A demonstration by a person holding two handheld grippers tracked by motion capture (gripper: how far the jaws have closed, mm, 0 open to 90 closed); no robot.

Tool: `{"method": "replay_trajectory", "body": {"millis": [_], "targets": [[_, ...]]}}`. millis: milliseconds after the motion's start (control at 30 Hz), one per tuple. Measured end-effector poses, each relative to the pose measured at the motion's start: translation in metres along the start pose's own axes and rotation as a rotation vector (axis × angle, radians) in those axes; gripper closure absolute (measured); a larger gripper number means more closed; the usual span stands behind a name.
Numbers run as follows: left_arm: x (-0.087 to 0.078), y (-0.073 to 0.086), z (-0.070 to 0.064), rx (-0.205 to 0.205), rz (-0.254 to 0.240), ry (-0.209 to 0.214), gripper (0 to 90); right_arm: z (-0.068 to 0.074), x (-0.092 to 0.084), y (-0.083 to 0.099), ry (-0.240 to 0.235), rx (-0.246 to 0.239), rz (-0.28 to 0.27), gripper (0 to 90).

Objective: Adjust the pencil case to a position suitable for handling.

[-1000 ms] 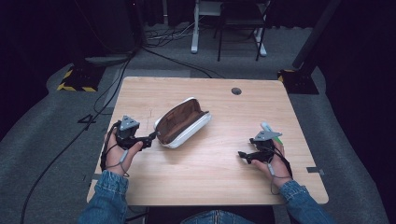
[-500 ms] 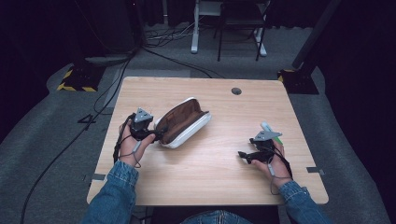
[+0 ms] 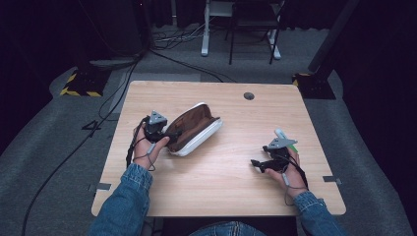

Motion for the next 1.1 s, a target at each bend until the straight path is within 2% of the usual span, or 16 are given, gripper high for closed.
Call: {"method": "replay_trajectory", "body": {"millis": [200,333,567,700,967,1100], "targets": [[0.013,0.007,0.004,0.002,0.043,-0.003,29.7,0.0,0.0,0.0,-0.004,-0.001,-0.003,17.8],[0.018,0.012,0.005,0.003,0.071,0.005,37.0,0.0,0.0,0.0,-0.004,-0.001,-0.003,17.8],[0.023,0.018,0.008,0.004,0.093,0.006,48.9,0.001,0.0,0.0,-0.004,-0.001,-0.003,17.8],[0.024,0.021,0.011,0.007,0.101,0.021,58.7,0.001,0.0,0.0,-0.005,-0.001,-0.003,17.9],[0.023,0.021,0.01,-0.031,0.098,0.075,78.7,0.001,-0.001,0.001,-0.005,-0.003,-0.002,18.4],[0.023,0.021,0.011,-0.042,0.097,0.095,82.3,0.001,-0.002,0.002,-0.009,-0.004,-0.003,18.8]]}}
Point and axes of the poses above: each handheld gripper's, and its own axes: x roughly forward along the jaws, y roughly out of its underside, z roughly to its left, the point moved 6 cm from there along x, roughly forward along the jaws, and after that the axes turned 3 degrees about x, right-handed, at the moved point
